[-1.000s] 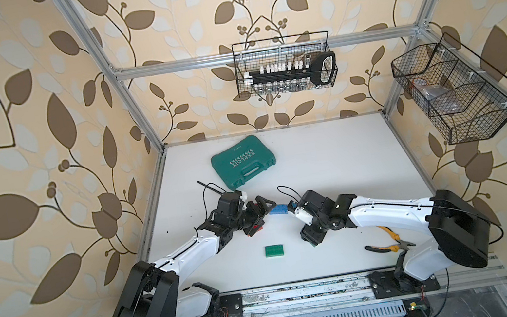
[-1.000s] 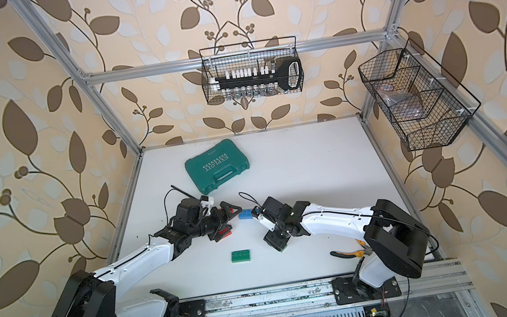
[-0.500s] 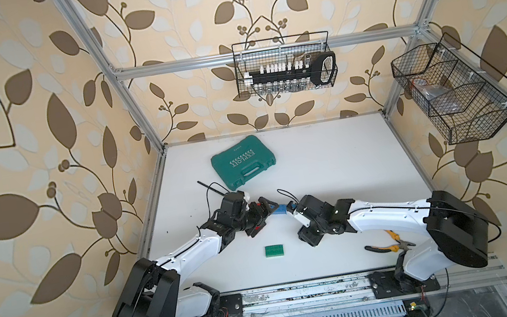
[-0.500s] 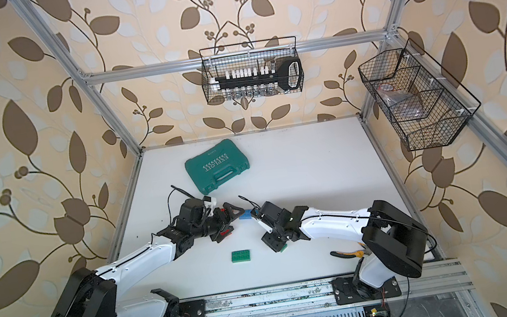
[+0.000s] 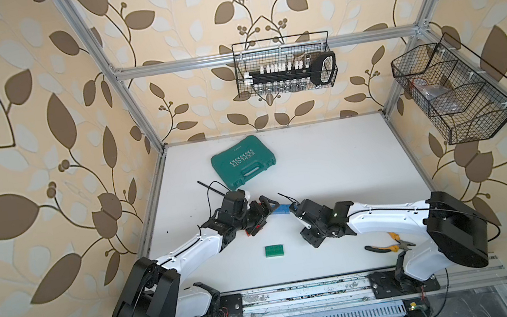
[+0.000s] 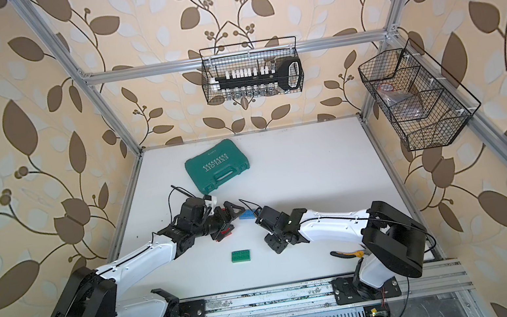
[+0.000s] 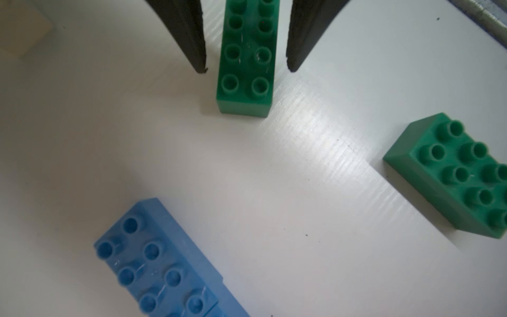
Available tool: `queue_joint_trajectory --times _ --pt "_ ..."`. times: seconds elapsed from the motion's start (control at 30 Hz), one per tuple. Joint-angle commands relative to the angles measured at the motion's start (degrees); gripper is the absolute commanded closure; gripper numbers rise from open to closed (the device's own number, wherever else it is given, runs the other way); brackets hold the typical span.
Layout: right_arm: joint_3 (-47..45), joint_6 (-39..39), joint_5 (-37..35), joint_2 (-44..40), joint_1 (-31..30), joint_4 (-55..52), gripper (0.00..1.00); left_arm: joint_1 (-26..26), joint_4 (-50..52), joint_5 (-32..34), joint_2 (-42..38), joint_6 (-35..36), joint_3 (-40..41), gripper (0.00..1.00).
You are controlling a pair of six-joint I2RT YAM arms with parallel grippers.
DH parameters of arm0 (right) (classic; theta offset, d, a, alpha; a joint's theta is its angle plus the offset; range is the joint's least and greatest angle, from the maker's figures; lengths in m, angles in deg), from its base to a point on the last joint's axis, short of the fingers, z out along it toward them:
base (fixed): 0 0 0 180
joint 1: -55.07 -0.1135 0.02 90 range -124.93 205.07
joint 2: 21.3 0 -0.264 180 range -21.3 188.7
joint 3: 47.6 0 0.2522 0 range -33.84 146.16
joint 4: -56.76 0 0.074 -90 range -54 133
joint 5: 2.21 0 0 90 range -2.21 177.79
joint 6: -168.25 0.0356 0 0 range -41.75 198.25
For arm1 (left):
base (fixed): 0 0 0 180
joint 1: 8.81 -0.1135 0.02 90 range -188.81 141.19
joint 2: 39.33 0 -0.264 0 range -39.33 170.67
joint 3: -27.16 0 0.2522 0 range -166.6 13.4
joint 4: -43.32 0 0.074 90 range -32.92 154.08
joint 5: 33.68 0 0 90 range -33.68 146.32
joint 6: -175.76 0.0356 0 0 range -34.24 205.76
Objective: Assemble a small pinwheel with lego
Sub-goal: Pick up the lego brick from the center of the board.
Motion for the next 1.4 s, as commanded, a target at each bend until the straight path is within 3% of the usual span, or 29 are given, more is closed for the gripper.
queue_joint_trajectory --times 0.0,0.2,0.5,0.67,0.77,0.87,1.0,1.17,1.27,1.37 --pt "0.3 0.6 -0.2 1.7 -0.3 -1.2 0.55 0.7 0.1 0.8 0.3 0.4 -1.7 0.01" --pt "0.0 -0.2 0.8 1.8 -0.3 -0.3 0.63 0.6 0.3 1.1 0.1 0.5 -1.5 0.01" --pt "1.1 -0.4 1.6 4.9 -0.3 -0.5 0.64 0.6 0.0 1.2 0.2 0.6 -0.9 0.01" --pt "2.6 -0.9 1.4 3.1 -0.3 -2.8 0.82 0.7 0.6 1.7 -0.4 0.9 -1.1 0.01" --pt "5.1 -2.4 1.5 1.9 -0.3 -5.6 0.76 0.6 1.4 1.8 0.1 1.6 -2.0 0.01" --pt "6.9 -4.2 1.9 2.3 0.3 -7.2 0.76 0.7 1.7 1.7 0.8 2.2 -2.9 0.01" --pt "11.5 -9.5 4.9 4.2 2.7 -8.9 0.79 -0.1 2.5 2.3 1.2 2.7 -3.7 0.01" --pt "18.8 -24.0 14.8 7.9 8.3 -10.4 0.78 -4.9 -5.7 -1.9 1.6 -3.4 -0.5 0.01" --pt "23.0 -24.3 16.1 11.1 13.2 -15.1 0.78 -5.0 -1.7 -1.2 0.5 -1.1 -2.5 0.01" --pt "23.4 -24.2 12.2 11.9 19.3 -13.9 0.78 -5.0 -0.9 -0.4 -0.4 -0.4 -2.4 0.01"
